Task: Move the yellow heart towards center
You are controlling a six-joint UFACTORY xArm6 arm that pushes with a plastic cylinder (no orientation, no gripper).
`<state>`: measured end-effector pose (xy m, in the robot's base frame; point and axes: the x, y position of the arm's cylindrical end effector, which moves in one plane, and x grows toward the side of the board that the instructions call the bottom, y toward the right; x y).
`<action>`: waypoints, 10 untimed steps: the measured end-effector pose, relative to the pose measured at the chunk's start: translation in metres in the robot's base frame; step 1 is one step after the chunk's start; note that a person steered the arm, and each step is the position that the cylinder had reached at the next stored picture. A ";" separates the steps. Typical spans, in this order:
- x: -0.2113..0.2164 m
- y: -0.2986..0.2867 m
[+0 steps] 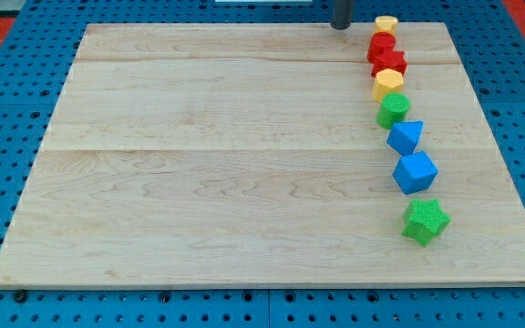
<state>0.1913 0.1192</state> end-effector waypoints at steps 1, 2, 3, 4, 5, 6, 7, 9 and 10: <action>0.000 0.006; 0.000 0.024; 0.000 0.028; 0.001 0.030; 0.000 0.086; 0.000 0.112; 0.007 0.134; 0.031 0.144; 0.031 0.092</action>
<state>0.2222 0.2112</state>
